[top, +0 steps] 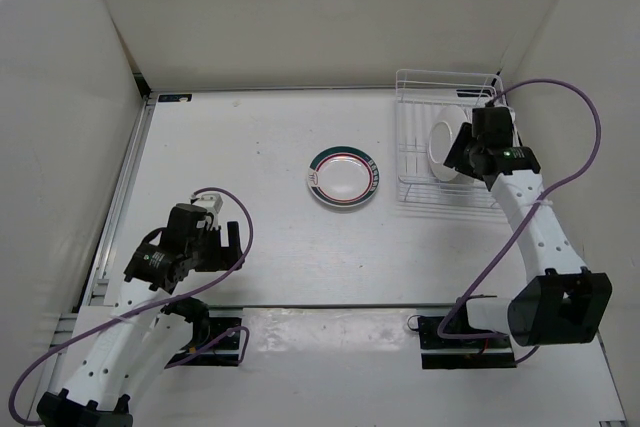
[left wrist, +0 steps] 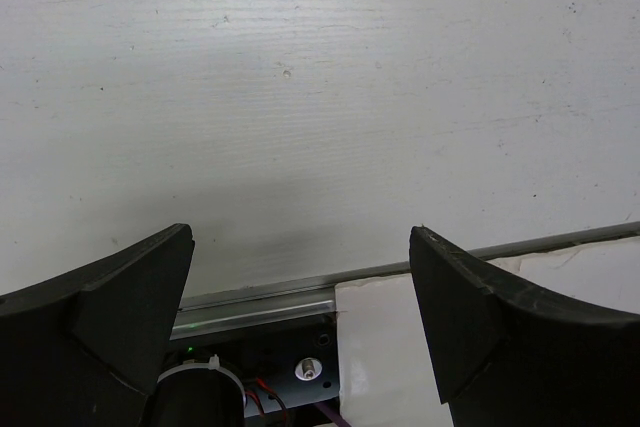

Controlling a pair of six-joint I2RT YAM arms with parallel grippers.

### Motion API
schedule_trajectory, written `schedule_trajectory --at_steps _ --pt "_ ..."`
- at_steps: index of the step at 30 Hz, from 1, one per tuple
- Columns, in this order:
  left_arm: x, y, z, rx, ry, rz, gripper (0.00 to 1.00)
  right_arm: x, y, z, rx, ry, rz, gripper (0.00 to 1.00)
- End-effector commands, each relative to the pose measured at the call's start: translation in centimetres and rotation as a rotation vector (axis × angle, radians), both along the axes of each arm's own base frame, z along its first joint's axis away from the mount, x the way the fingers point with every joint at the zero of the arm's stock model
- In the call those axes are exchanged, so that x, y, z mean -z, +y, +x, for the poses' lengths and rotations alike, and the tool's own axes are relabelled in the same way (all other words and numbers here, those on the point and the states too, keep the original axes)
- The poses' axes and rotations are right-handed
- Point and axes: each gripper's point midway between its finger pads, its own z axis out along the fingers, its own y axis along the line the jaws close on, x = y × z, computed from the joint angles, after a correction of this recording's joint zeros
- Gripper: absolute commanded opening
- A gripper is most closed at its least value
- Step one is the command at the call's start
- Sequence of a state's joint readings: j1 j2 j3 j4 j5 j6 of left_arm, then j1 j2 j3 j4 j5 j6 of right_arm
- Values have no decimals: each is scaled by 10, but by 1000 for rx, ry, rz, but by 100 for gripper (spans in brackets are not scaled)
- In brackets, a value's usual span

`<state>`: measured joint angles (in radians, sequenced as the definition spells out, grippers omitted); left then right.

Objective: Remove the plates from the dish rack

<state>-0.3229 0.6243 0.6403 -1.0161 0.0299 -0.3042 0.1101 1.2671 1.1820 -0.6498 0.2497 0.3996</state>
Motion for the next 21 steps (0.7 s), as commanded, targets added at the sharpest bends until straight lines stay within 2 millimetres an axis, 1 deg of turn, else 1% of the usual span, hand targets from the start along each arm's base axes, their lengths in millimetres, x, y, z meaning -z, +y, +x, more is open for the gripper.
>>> schedule_trajectory --at_steps 1,8,9,10,13,16,21 --pt "-3 -2 2 10 -13 -9 100 5 2 6 -1 -13 84 53" --pt "-1 -2 2 7 -1 -5 100 16 -7 15 -4 4 66 53" --pt "-2 -2 3 7 -6 -5 100 17 -8 21 -9 -2 59 53" --pt "-2 -2 3 7 -8 -5 100 19 -9 22 -11 -2 58 54" --pt "-1 -2 3 8 0 -4 100 26 -14 27 -6 14 39 54" --pt "0 -2 3 5 2 -2 100 33 -14 34 -15 17 40 54" --pt "0 -2 3 8 9 2 100 37 -16 42 -13 3 30 56"
